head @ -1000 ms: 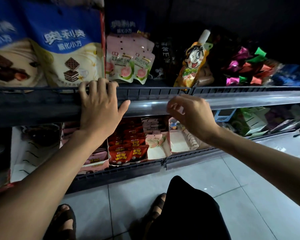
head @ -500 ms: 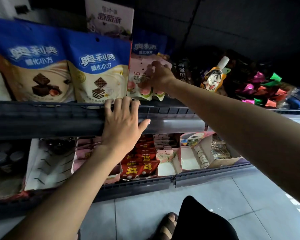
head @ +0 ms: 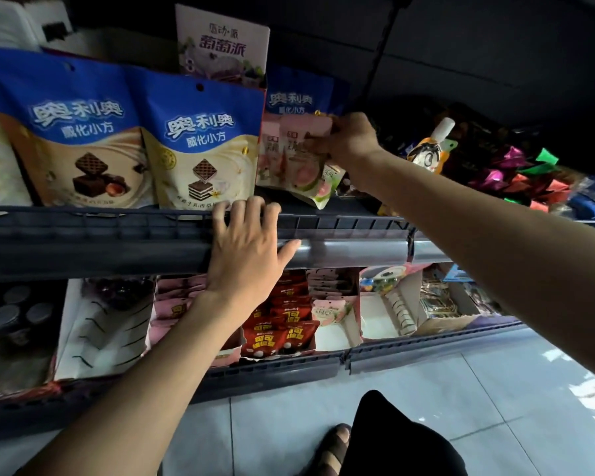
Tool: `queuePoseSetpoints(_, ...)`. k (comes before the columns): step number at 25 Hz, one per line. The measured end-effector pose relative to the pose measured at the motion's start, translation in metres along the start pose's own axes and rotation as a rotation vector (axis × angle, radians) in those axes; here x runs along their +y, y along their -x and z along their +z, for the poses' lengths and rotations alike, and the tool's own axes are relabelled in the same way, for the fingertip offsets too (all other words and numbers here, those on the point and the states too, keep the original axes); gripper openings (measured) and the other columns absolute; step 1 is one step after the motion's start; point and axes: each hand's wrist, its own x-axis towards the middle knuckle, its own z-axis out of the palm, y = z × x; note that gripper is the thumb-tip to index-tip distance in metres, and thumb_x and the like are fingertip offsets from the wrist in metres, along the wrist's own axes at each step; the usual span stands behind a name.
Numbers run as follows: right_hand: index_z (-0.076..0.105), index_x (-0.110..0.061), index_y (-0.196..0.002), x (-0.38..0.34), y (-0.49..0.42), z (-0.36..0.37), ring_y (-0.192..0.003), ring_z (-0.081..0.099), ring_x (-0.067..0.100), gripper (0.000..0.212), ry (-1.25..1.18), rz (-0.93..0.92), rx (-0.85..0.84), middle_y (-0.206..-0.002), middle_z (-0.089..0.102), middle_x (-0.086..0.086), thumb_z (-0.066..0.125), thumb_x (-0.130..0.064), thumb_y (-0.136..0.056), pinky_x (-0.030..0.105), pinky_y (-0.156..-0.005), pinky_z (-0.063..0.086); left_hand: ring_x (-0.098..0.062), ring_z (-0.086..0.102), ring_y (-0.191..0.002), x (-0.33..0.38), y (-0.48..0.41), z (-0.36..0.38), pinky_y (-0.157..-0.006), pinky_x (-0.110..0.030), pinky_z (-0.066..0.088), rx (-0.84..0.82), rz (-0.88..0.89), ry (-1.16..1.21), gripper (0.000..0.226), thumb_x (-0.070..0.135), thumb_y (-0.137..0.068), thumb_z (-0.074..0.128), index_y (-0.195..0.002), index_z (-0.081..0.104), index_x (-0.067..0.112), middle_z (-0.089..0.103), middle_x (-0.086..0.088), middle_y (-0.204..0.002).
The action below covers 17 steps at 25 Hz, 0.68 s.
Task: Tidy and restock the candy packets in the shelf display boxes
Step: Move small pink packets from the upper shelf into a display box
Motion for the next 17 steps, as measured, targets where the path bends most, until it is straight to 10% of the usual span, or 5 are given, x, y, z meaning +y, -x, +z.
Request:
queuePoseSetpoints(8,0.066,-0.005,-0.097,0.020,0.112,-0.102,-0.075,0.069,0.011,0.016,0.078,-0.082,-0.171,-0.091,0.074,0.005,0.072,-0.009,-0.082,0.025,-0.059,0.054,-0.032,0.048,-0.106,0.008,-0.002,-0.003,-0.105,-0.051,0.023,0.009,-0.018,-0.009,0.056,0.056,-0.090,0.047,-0.119,0.048,0.009,0.051,-0.014,-0.113)
queuePoseSetpoints(12,0.067,-0.016,-0.088,0.111,0.146,-0.100,-0.073,0.070,0.009,0.009,0.392,-0.036,-0.376,-0.092,0.073,0.002,0.071,-0.010,-0.083,0.026,-0.068,0.059,-0.034,0.046,-0.107,0.016,-0.004,0.003,-0.106,-0.049,0.023,0.033,0.030,0.002,0.056,0.056,-0.092,0.046,-0.121,0.046,0.008,0.050,-0.015,-0.114)
queuePoseSetpoints(17,0.074,-0.011,-0.089,0.257,0.144,-0.043,-0.083,0.070,0.024,0.010,0.492,0.114,-0.233,-0.091,0.074,0.009,0.075,-0.012,-0.079,0.033,-0.073,0.056,-0.035,0.047,-0.105,0.016,-0.004,0.013,-0.100,-0.048,0.023,0.096,0.008,-0.029,0.058,0.059,-0.094,0.041,-0.120,0.046,0.007,0.051,-0.017,-0.111)
